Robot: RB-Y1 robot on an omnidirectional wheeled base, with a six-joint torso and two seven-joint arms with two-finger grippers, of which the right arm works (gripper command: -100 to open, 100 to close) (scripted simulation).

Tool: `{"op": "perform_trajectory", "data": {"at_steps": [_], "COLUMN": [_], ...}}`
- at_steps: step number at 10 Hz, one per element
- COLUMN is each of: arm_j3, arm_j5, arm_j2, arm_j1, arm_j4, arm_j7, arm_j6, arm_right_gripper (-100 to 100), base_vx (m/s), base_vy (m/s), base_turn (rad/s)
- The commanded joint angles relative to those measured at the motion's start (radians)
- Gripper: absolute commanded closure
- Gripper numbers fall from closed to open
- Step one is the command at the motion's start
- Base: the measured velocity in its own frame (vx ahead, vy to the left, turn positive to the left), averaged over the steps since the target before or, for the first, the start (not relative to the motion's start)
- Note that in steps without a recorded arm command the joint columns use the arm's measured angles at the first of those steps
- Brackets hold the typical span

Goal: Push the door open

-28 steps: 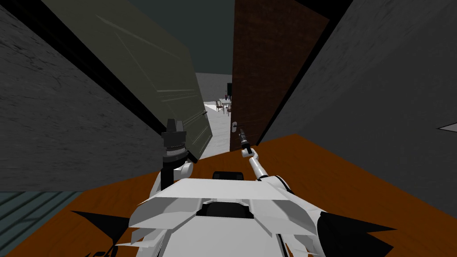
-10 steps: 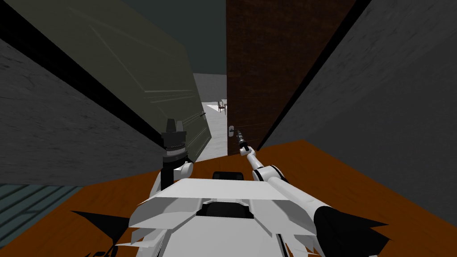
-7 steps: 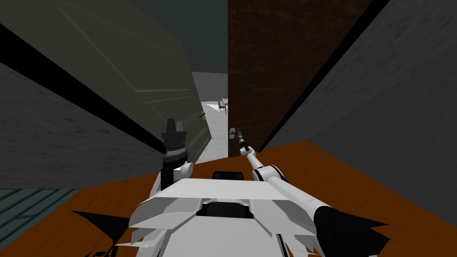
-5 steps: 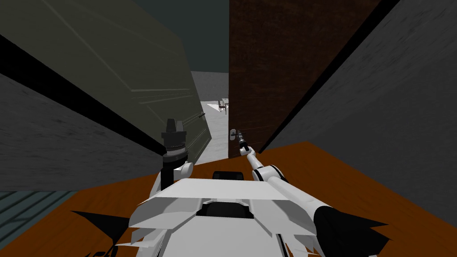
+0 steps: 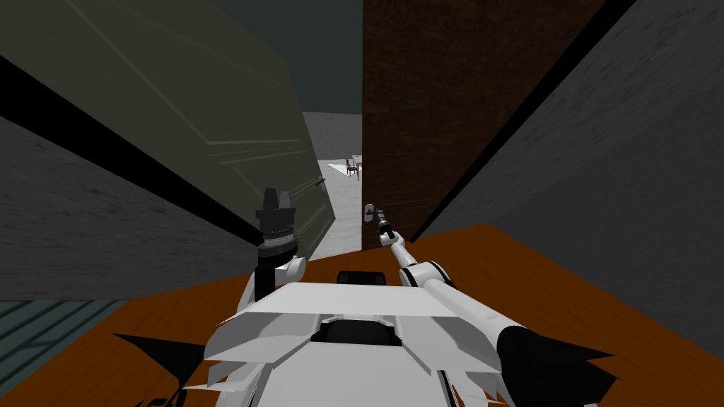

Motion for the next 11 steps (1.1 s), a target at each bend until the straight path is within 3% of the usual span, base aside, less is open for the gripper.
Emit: {"op": "perform_trajectory", "data": {"at_steps": [1, 11], "arm_j3": [0.001, -0.086], "arm_j5": [0.001, -0.029], "arm_j2": [0.001, -0.046], "arm_j1": [0.005, 0.011], "arm_j4": [0.003, 0.007], "arm_j7": [0.0, 0.029], "arm_j6": [0.0, 0.001], "arm_right_gripper": [100, 100], "base_vx": [0.0, 0.157], "base_vy": [0.0, 0.103], "base_turn": [0.0, -0.045]}}
